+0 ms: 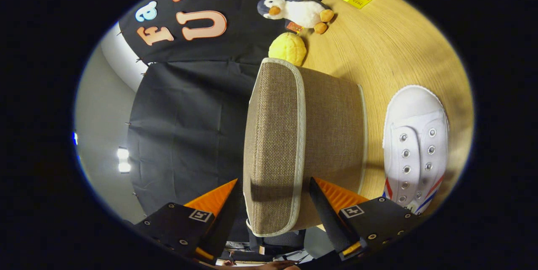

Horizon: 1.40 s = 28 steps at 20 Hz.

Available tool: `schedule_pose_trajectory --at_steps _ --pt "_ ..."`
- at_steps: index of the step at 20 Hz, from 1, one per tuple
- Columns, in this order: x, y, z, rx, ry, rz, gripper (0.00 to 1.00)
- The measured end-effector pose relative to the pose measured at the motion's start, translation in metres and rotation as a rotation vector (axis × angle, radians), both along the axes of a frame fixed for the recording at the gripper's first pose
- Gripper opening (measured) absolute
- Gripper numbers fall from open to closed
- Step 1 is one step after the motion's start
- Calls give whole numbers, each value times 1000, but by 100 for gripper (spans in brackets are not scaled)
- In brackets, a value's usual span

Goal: Open the storage box then place both shoes into the box .Put the left shoe in first, then the right shoe, with the right side of both shoes facing outward in a uniform manner.

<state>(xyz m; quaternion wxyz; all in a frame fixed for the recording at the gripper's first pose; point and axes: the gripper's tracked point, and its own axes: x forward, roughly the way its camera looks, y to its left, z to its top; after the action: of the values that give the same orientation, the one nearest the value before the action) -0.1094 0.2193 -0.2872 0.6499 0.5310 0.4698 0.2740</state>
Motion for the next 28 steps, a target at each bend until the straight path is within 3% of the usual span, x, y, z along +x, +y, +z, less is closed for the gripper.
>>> schedule_pose_trajectory --at_steps 5,6,8,11,16,20,28 --pt "3 -15 11 50 20 -20 89" --pt "4 -17 16 61 17 -24 81" --pt "5 -20 29 101 9 -37 75" --pt "11 -21 61 205 -20 -67 73" --pt "15 -6 24 18 17 -61 40" --pt "20 5 26 -10 43 -76 15" --pt "51 40 124 -34 -161 -47 11"
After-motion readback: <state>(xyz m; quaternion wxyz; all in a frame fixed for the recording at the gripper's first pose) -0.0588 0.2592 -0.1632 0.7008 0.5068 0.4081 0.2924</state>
